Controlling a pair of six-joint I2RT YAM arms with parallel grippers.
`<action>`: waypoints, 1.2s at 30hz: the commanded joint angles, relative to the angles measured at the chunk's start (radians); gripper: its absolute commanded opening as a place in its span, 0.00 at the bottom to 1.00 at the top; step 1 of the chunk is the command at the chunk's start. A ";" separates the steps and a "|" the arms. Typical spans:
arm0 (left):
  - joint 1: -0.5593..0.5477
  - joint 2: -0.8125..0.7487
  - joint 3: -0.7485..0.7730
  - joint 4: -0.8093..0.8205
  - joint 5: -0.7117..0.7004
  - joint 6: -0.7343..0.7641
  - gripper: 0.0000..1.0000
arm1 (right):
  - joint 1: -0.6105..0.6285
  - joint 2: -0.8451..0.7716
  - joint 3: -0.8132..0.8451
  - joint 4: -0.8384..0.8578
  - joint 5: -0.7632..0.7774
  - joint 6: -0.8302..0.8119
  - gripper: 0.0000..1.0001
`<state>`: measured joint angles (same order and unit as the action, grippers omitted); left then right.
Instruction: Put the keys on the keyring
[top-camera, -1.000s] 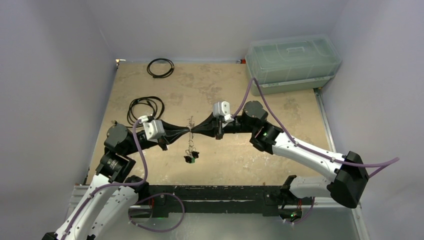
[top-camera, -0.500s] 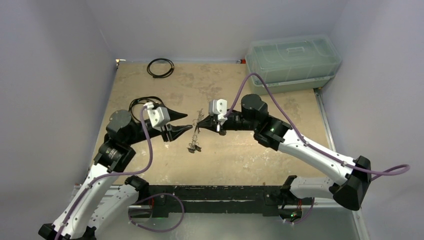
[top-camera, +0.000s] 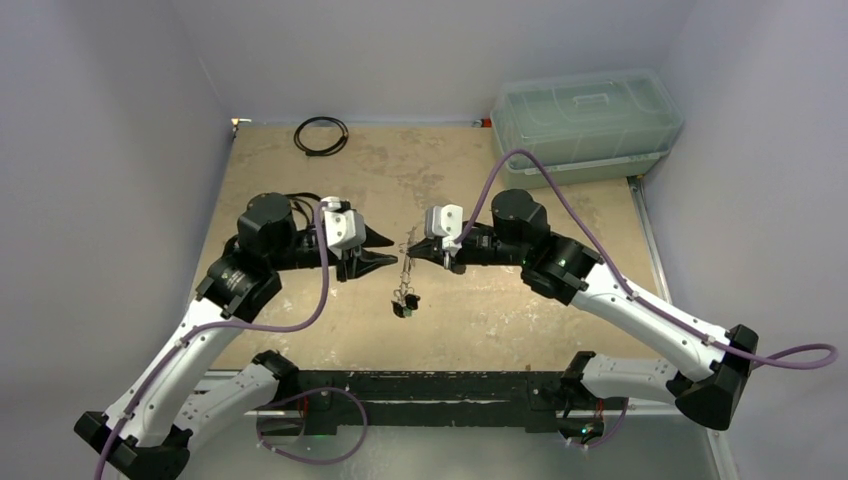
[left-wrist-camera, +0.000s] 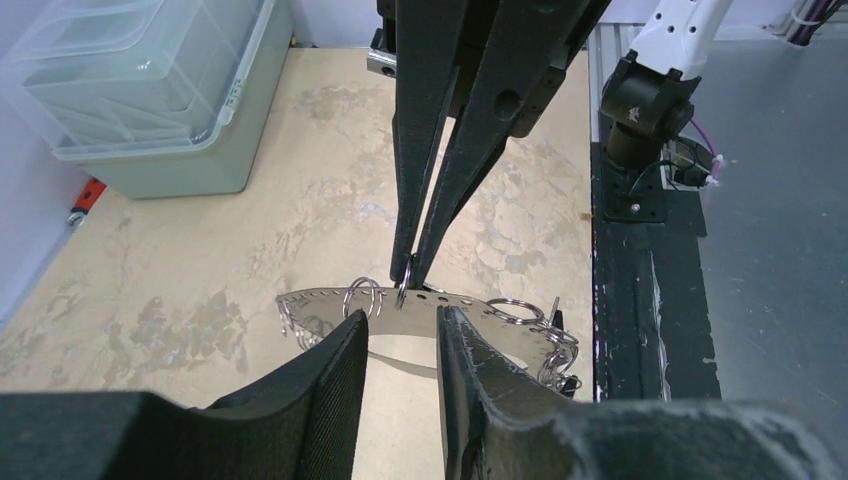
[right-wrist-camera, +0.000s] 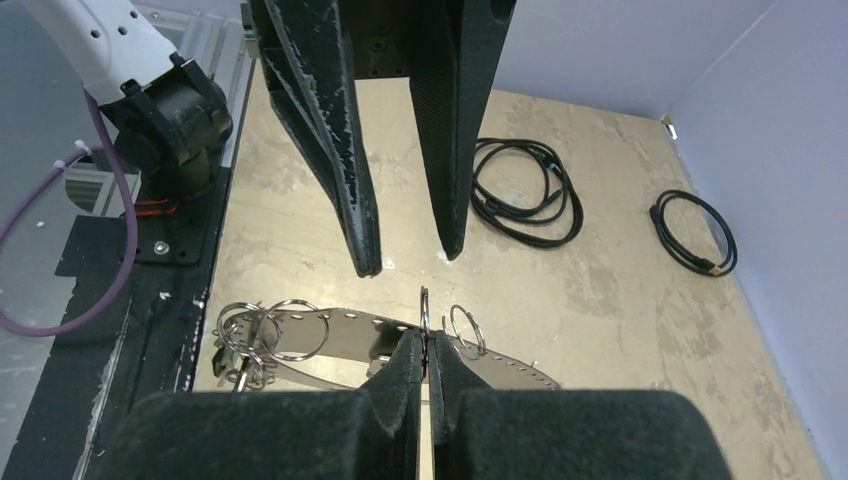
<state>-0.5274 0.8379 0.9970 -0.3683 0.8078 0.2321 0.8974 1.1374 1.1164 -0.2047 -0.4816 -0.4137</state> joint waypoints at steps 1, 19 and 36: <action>-0.008 0.018 0.042 -0.005 0.013 0.045 0.29 | 0.004 -0.027 0.020 0.029 -0.018 -0.019 0.00; -0.040 0.094 -0.015 0.099 0.029 0.029 0.18 | 0.003 0.000 0.063 -0.033 -0.101 -0.022 0.00; -0.086 0.006 -0.166 0.454 -0.058 -0.127 0.00 | 0.003 -0.108 -0.028 0.128 -0.102 0.035 0.21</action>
<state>-0.6083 0.8989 0.8810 -0.1864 0.8017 0.2352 0.8829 1.1255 1.1107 -0.2890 -0.5411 -0.4236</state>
